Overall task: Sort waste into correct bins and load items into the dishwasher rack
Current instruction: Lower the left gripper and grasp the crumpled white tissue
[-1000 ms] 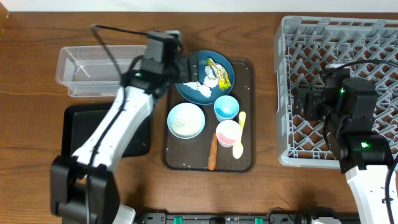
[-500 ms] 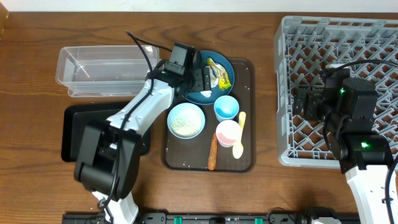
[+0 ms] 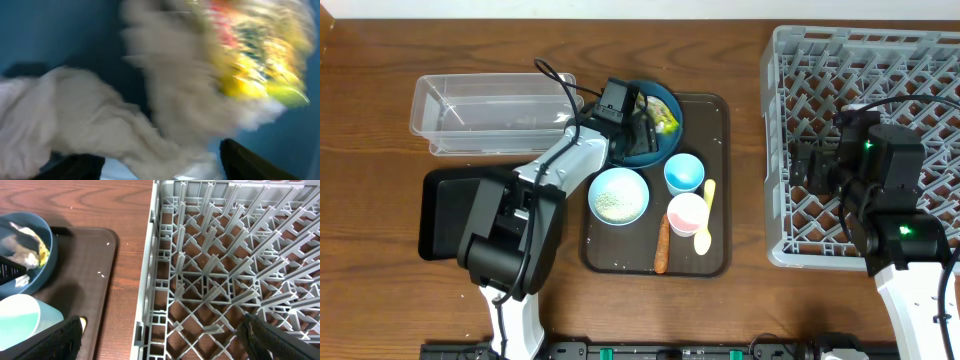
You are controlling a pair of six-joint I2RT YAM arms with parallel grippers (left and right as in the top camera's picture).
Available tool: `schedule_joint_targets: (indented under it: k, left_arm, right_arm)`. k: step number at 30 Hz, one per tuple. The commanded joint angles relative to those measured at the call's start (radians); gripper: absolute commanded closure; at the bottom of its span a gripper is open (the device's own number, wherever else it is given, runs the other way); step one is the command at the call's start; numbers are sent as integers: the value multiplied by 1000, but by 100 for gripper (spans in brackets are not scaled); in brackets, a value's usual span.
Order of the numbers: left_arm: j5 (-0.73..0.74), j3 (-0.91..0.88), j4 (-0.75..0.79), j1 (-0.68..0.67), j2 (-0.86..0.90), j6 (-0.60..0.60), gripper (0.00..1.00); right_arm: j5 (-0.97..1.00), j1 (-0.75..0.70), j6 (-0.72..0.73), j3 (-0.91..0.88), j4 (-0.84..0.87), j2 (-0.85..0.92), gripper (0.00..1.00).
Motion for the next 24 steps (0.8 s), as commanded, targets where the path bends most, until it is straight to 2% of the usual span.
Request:
schedule_joint_targets:
  k: [1,4,6,11,16,18,24]
  left_arm:
    - [-4,21,13,-1,13,-8,33]
    - [-4,21,24,-1,12,-8,47]
    - [-3,21,24,-1,10,-8,51]
    - [-4,21,24,-1,-4,-6,71]
    - [-4,21,23,-1,-33,-6,81]
    - [-5,21,19,-1,-45,-3,92]
    - [-5,21,-50,-1,-108,27,94]
  right_arm:
    - [-8,-13,-11,18,-1,2,1]
    - [-8,-13,-11,18,-1,2,1]
    - [-8,-13,-11,18,-1,2,1]
    - [-8,-13,-11,18,0,2,1]
    - [-8,-13,-11,18,0,2,1]
    - [-8,-13,-11,18,0,2,1]
    - [-8,-13,-11,18,0,2,1]
